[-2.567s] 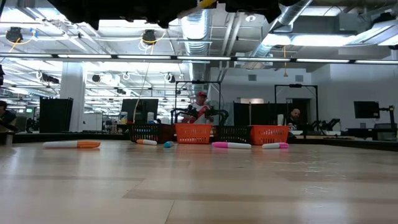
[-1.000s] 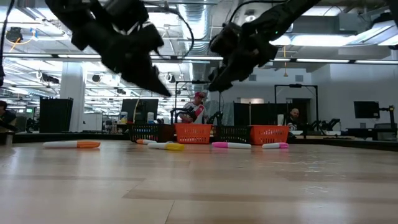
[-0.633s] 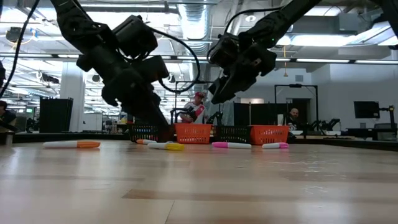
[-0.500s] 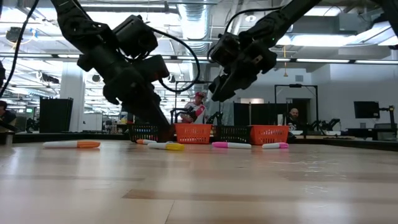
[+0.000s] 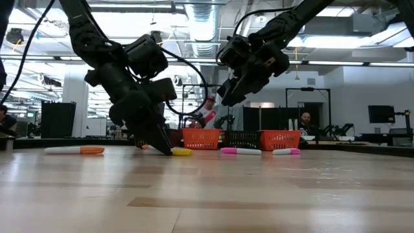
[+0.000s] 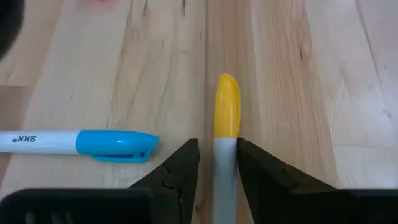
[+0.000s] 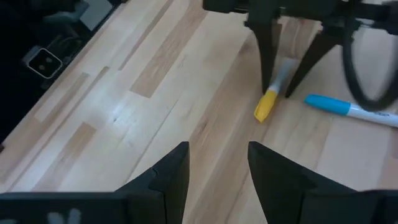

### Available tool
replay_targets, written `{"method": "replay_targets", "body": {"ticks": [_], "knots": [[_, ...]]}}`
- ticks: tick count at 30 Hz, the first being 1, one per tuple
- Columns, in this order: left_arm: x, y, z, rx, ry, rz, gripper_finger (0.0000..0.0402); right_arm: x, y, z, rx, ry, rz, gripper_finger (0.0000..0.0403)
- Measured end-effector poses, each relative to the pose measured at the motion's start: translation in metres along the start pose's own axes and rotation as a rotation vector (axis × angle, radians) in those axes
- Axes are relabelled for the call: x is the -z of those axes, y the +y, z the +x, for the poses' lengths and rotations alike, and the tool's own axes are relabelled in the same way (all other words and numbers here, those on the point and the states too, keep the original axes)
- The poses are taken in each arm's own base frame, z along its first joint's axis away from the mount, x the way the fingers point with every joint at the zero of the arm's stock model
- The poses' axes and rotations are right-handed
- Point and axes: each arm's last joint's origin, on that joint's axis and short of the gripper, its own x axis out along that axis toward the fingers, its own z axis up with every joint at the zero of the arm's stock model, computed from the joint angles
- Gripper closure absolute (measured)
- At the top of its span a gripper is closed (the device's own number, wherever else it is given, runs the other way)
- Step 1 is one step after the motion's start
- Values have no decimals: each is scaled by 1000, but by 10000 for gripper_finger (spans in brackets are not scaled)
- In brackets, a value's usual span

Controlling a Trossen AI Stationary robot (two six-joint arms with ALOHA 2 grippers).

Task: Pick & Place Markers
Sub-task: Put the small yellow highlighter pen into the left orange basket

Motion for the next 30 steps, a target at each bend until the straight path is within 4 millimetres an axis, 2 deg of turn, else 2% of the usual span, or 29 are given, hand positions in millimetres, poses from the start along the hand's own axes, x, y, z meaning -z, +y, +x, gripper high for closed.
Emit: {"method": "replay_targets", "body": {"ticks": [6, 13, 20, 25, 27, 30], "knots": [[1, 3, 0, 18, 1, -17, 303, 0, 1, 0, -21, -13, 1, 246], [-3, 3, -2, 31, -13, -7, 370, 1, 1, 0, -29, -9, 10, 252], [-27, -2, -24, 16, -148, 50, 358, -2, 4, -3, -41, -24, 4, 255], [-44, 1, -52, -221, -249, 97, 358, -10, 13, -13, -40, -40, -11, 253], [-48, 7, -60, -343, -274, 96, 362, -13, 16, -17, -44, -55, -21, 253], [-56, 22, -70, -434, -362, 58, 363, -18, 22, -22, -46, -71, -38, 255]]}}
